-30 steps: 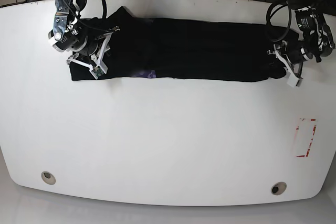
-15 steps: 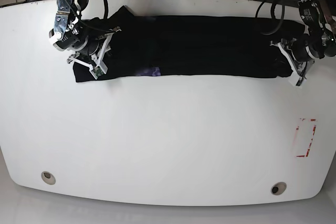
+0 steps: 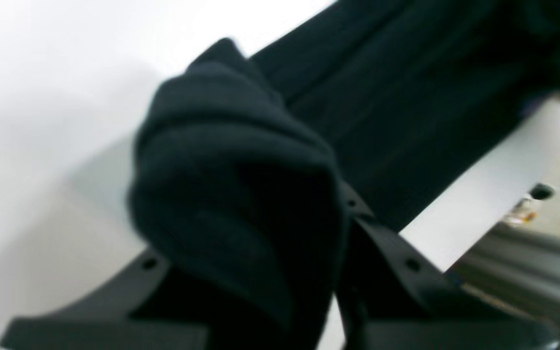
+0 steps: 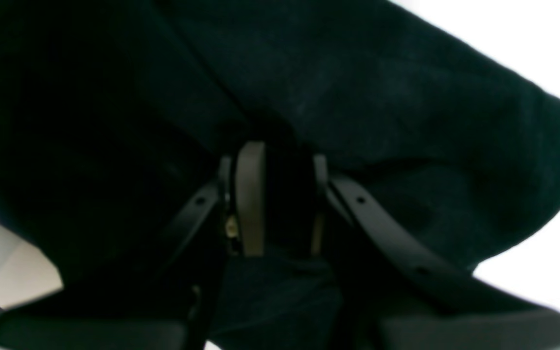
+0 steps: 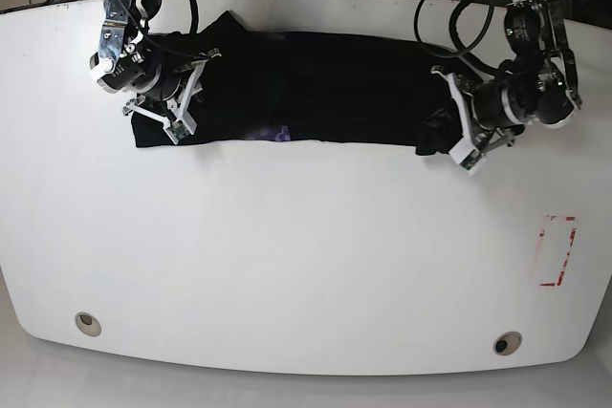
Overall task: Layout the t-shirt on the table in an organized manner, then fold the t-shirt properly
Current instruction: 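Fold the grasped end with the left gripper toward the shirt's middle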
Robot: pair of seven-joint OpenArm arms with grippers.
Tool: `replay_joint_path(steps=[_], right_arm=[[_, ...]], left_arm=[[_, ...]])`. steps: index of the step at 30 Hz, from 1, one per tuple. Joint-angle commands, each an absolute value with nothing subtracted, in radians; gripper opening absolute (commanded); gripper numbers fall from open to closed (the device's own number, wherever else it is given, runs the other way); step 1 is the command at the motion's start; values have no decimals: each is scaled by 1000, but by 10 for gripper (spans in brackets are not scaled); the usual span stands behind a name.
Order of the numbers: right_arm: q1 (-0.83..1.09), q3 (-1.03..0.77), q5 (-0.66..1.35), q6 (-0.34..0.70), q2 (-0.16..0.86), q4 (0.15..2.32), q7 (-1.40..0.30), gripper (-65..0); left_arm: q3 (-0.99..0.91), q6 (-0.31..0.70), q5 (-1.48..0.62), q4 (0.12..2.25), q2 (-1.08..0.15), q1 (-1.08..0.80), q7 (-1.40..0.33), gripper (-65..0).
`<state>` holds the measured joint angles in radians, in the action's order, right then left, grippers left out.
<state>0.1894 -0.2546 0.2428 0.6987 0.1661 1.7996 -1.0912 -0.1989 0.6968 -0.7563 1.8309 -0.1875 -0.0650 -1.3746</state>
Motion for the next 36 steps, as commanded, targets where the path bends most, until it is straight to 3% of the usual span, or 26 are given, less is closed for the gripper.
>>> replay_joint_path(steps=[1, 14, 24, 28, 33, 36], right_arm=[[180, -259, 255, 698, 177, 1816, -1073, -526], [180, -259, 248, 698, 150, 1816, -1073, -526], [180, -254, 257, 698, 148, 1816, -1073, -526], [180, -254, 257, 698, 148, 1816, -1073, -526], [180, -254, 257, 698, 148, 1816, -1073, -526], [180, -254, 257, 698, 148, 1816, -1073, -526]], left_arm=[[-163, 698, -779, 1847, -159, -38, -1354, -590], [-27, 698, -745, 1839, 19, -5, -1354, -589], [36, 698, -648, 1810, 39, -5, -1354, -586], [36, 698, -653, 1810, 39, -5, -1354, -519], [62, 698, -654, 1814, 58, 4, -1354, -364], [96, 698, -656, 1817, 82, 15, -1377, -311]])
